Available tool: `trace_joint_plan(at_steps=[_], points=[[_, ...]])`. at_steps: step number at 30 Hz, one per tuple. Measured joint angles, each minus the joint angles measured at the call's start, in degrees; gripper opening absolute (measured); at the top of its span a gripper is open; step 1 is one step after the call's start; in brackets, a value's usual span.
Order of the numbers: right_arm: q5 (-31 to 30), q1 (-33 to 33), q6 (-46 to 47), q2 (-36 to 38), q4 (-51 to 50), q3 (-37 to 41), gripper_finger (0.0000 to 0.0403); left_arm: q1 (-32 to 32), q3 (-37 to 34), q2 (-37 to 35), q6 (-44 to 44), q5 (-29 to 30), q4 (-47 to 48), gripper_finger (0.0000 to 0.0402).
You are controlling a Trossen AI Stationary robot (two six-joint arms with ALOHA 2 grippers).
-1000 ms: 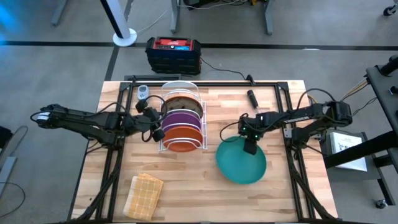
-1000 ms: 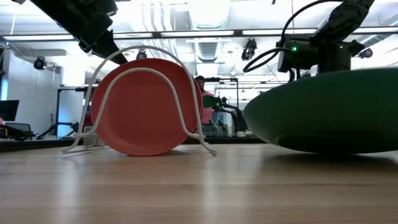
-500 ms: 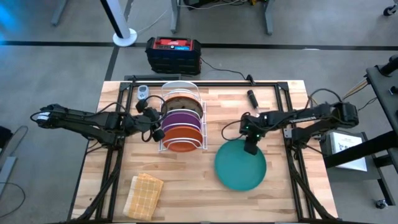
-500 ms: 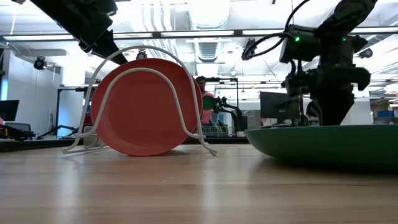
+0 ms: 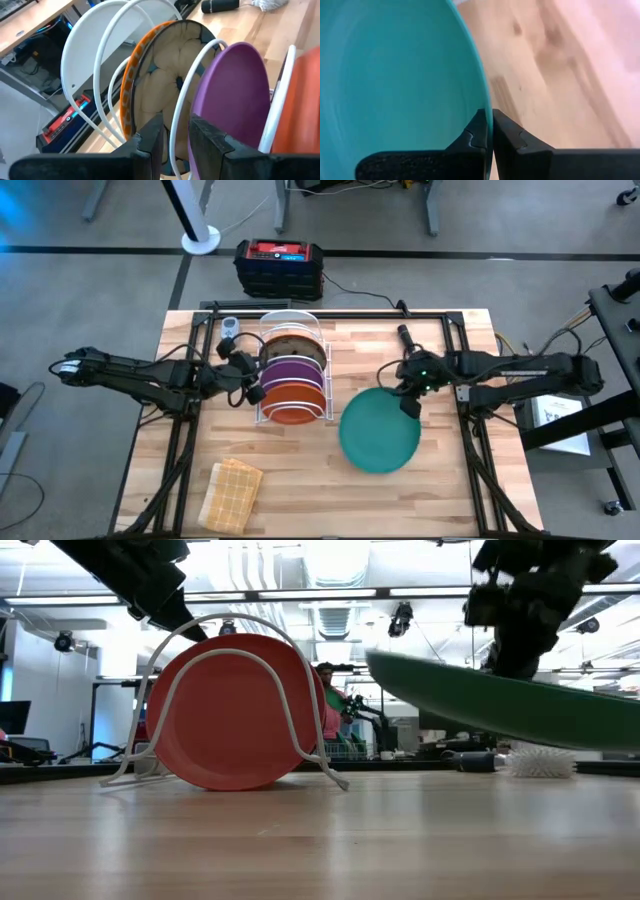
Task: Sort dishes
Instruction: Put the green plate into the dish rack
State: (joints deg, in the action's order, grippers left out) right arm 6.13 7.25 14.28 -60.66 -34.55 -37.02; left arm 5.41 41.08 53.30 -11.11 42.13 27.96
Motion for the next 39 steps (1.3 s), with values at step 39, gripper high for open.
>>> trace_joint_plan(at_steps=[39], points=[[-19.54,0.04,-19.78,9.51,38.22,-1.47,0.0000,0.00,0.00,0.00,2.25,0.94,-2.22,0.0079]])
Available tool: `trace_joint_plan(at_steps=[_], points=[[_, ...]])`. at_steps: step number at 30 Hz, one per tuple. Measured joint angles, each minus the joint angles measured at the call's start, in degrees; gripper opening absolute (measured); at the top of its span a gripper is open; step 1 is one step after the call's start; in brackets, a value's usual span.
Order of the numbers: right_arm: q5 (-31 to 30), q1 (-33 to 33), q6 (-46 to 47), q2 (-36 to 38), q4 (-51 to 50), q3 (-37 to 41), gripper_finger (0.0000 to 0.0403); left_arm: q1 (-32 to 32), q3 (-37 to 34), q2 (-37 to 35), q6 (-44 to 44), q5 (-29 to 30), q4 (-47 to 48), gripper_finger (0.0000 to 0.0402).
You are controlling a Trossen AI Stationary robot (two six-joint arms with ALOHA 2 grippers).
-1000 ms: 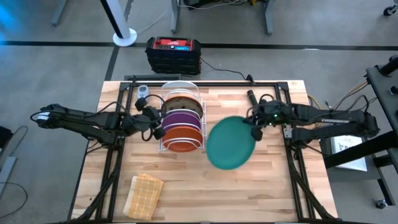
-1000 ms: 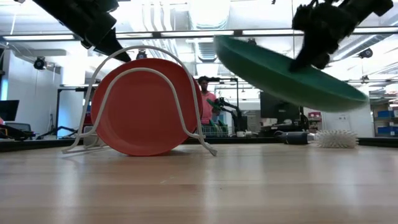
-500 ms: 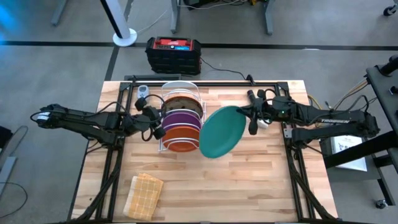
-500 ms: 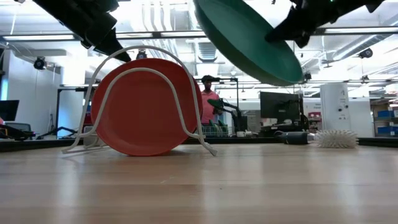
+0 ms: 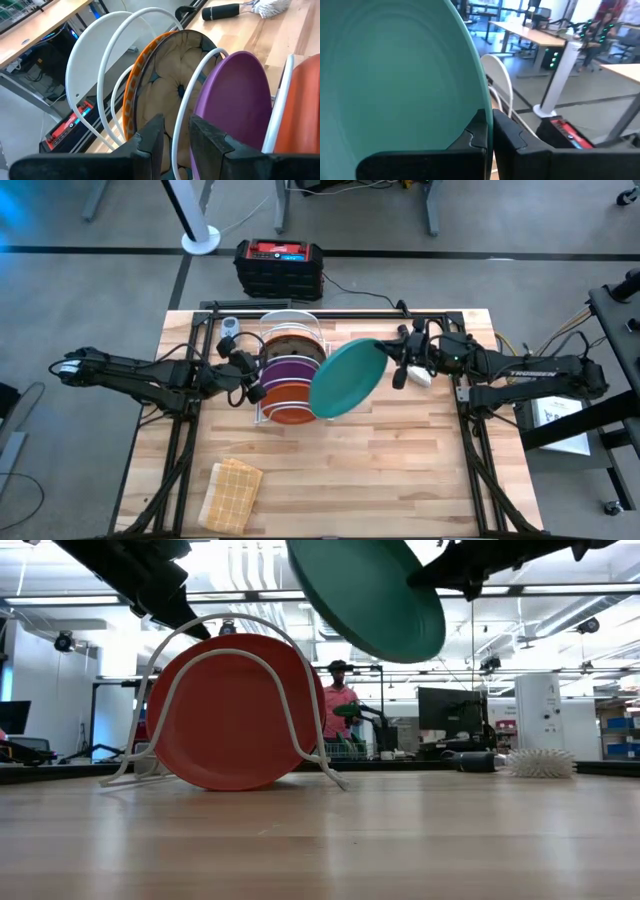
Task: Sort dishes
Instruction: Put the green plate into the dish rack
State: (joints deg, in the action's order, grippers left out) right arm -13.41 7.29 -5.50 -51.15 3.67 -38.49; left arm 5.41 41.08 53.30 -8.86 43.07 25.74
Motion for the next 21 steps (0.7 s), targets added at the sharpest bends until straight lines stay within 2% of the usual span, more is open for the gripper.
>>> trace_joint_plan(at_steps=[12,21], points=[[-3.19,0.02,-2.26,-1.45,5.60,0.06,0.0000,0.01,0.02,0.00,0.02,0.00,0.01,0.0079],[-4.79,0.59,-2.63,-1.47,6.19,0.06,0.0000,0.00,0.02,0.00,0.00,0.00,-0.02,0.0079]])
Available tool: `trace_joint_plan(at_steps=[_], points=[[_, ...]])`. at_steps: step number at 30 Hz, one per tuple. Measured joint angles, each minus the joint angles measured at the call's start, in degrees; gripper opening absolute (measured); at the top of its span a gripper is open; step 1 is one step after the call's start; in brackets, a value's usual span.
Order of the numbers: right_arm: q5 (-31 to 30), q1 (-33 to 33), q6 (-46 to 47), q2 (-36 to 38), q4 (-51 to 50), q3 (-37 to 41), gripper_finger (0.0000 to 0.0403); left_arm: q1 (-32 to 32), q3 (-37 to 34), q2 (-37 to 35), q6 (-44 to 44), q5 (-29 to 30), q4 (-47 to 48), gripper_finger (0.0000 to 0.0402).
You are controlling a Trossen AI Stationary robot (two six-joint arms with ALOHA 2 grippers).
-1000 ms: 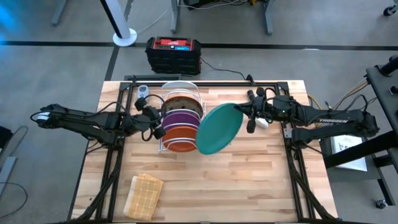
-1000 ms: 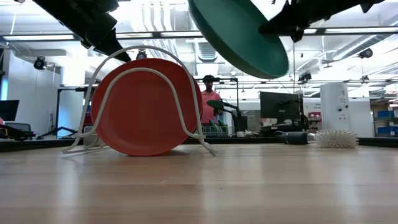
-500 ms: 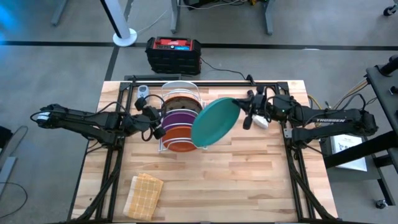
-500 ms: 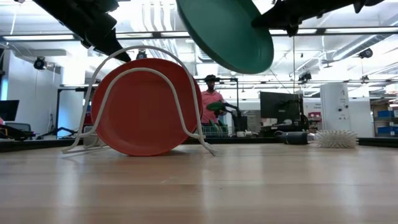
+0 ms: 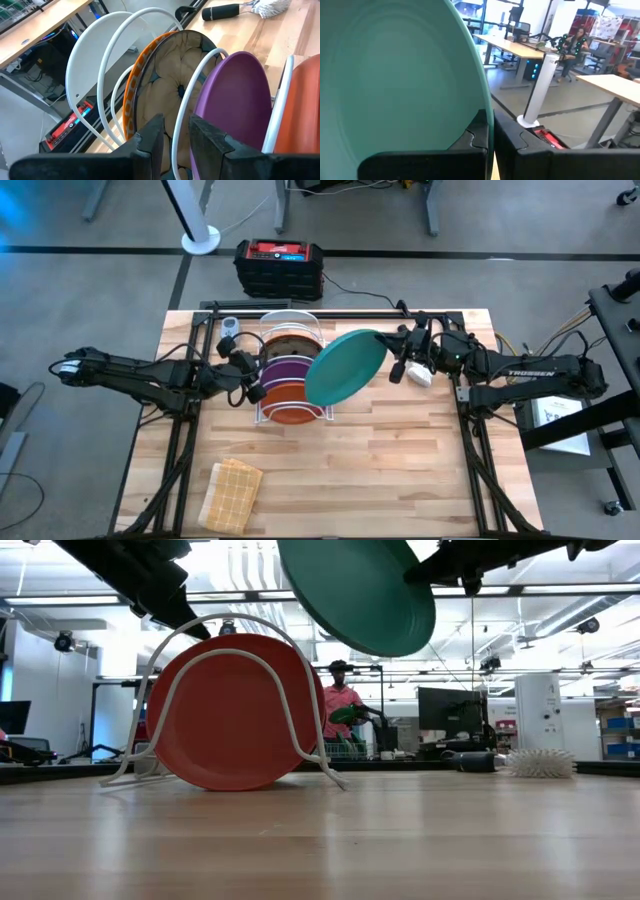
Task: Sort dishes
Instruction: Put the green plate into the dish rack
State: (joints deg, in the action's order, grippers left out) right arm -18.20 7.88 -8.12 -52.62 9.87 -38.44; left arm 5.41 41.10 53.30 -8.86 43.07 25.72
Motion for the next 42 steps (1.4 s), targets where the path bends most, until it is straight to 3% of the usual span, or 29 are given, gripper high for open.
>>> trace_joint_plan(at_steps=[8,25,36,42], points=[[-2.05,0.03,0.00,0.02,2.75,0.02,0.0000,0.00,0.00,0.00,0.02,0.00,0.00,0.0079],[-16.82,0.07,-3.12,-0.23,13.90,3.00,0.0000,0.01,0.00,0.00,0.02,0.03,0.01,0.0079],[-25.25,0.05,-8.85,-7.60,24.32,3.82,0.0000,0.00,0.00,0.00,0.03,0.07,-0.01,0.0079],[-26.99,0.01,-12.33,-9.40,31.63,3.79,0.0000,0.02,0.00,0.00,0.68,0.07,0.01,0.0079]])
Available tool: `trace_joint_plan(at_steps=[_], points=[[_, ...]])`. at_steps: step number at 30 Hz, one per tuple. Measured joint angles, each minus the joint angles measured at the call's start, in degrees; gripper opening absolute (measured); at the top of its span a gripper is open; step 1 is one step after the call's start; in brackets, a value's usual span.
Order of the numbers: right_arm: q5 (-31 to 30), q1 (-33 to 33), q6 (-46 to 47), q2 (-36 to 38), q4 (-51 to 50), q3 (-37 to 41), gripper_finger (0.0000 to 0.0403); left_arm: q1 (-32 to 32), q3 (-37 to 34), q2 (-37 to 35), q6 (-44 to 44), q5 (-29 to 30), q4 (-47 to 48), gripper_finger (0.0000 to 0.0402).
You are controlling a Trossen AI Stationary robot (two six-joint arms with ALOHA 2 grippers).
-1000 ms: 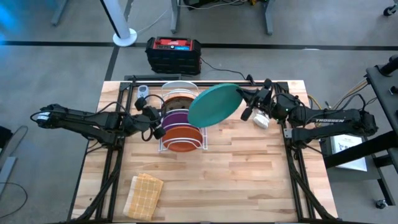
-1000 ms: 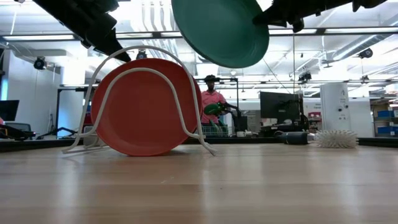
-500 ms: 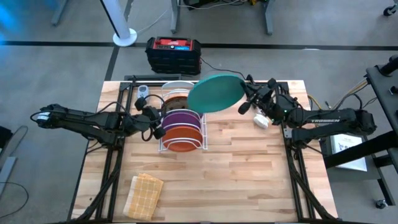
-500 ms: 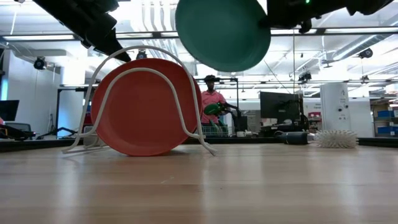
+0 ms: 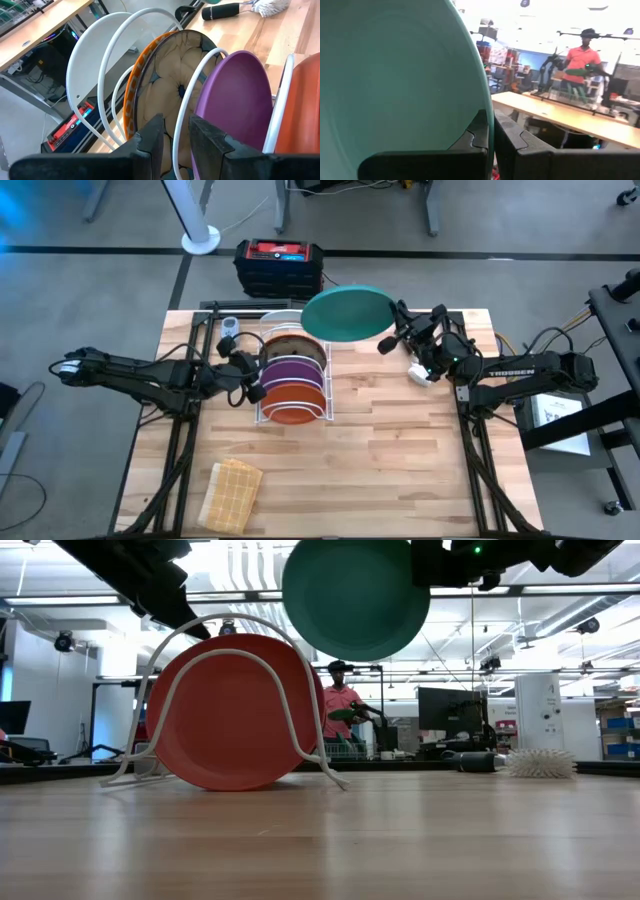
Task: Sort dishes
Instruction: Put the green plate into the dish rack
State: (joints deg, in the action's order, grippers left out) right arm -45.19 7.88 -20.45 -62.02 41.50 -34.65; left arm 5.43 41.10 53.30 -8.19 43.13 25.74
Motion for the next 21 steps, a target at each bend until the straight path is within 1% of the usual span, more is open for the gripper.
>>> trace_joint_plan(at_steps=[7,14,21], points=[[-4.61,0.04,-3.08,-0.04,2.45,-0.03,0.0000,0.00,0.00,0.00,0.02,0.00,0.00,0.0079],[-5.38,0.53,-3.91,-2.63,2.57,0.00,0.0000,-0.02,0.00,0.00,0.02,0.00,0.00,0.0079],[-6.05,1.41,-5.81,-5.53,5.43,0.04,0.0000,-0.01,0.00,0.00,0.02,0.00,-0.02,0.0079]])
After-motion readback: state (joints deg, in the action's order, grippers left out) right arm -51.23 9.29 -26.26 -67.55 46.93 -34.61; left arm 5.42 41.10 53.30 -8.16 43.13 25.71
